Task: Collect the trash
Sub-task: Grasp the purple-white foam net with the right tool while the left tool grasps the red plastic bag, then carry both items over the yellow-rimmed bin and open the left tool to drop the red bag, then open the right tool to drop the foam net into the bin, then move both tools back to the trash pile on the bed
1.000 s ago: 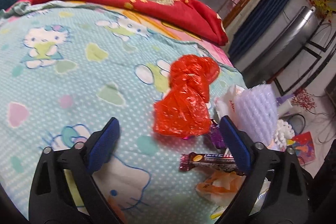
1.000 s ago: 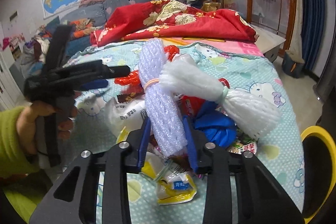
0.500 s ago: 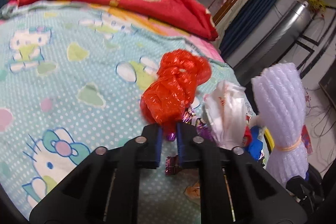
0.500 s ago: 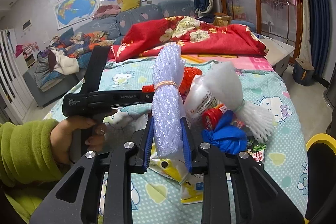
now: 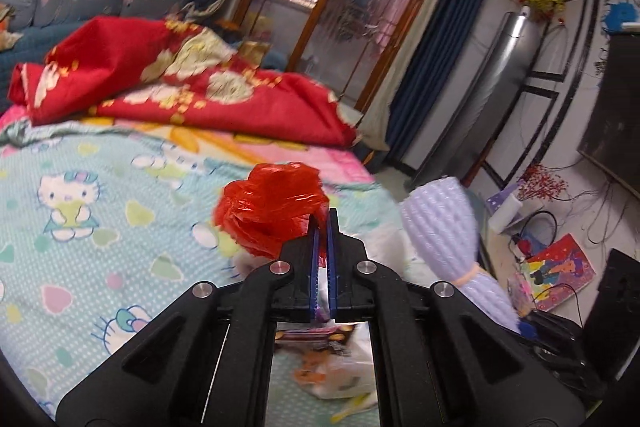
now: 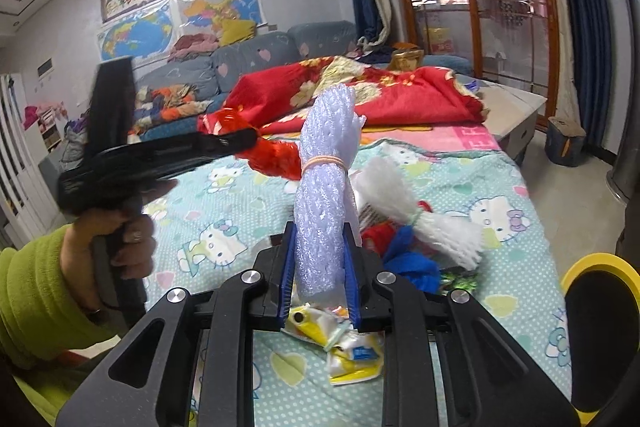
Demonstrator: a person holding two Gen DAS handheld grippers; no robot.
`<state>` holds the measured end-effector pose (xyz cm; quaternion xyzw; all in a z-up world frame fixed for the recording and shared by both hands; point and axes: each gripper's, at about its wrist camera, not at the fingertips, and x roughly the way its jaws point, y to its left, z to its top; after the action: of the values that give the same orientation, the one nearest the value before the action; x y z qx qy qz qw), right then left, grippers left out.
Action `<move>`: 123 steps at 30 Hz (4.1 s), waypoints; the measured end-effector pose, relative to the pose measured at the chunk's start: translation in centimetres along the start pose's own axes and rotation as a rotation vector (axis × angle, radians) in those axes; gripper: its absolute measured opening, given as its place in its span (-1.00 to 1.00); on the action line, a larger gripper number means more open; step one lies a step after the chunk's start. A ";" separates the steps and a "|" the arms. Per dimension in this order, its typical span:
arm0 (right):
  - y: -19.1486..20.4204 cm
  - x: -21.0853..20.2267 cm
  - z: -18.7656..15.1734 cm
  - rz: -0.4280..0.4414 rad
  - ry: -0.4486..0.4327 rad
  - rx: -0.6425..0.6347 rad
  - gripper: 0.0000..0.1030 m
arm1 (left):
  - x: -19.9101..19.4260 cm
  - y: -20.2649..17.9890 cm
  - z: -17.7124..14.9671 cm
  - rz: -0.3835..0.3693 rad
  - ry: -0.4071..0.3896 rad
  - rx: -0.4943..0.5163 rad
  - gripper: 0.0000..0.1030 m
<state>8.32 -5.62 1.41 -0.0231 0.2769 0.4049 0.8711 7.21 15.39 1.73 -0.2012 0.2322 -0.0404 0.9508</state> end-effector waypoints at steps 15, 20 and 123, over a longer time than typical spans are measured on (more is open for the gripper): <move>-4.2 -3.9 0.2 -0.107 -0.074 0.101 -0.60 | -0.4 -6.7 0.8 -0.156 -0.001 0.096 -0.99; -5.9 -5.2 0.2 -0.152 -0.097 0.129 -0.60 | 0.2 -8.6 0.3 -0.197 0.020 0.128 -0.99; -18.7 -12.4 -6.1 -0.526 -0.124 0.391 0.27 | 7.4 -17.7 -7.0 -0.172 0.106 0.222 0.78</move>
<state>12.49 -28.31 -0.96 0.0984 0.2802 0.1059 0.9490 10.89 -4.59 -0.04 -0.1115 0.2582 -0.1575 0.9466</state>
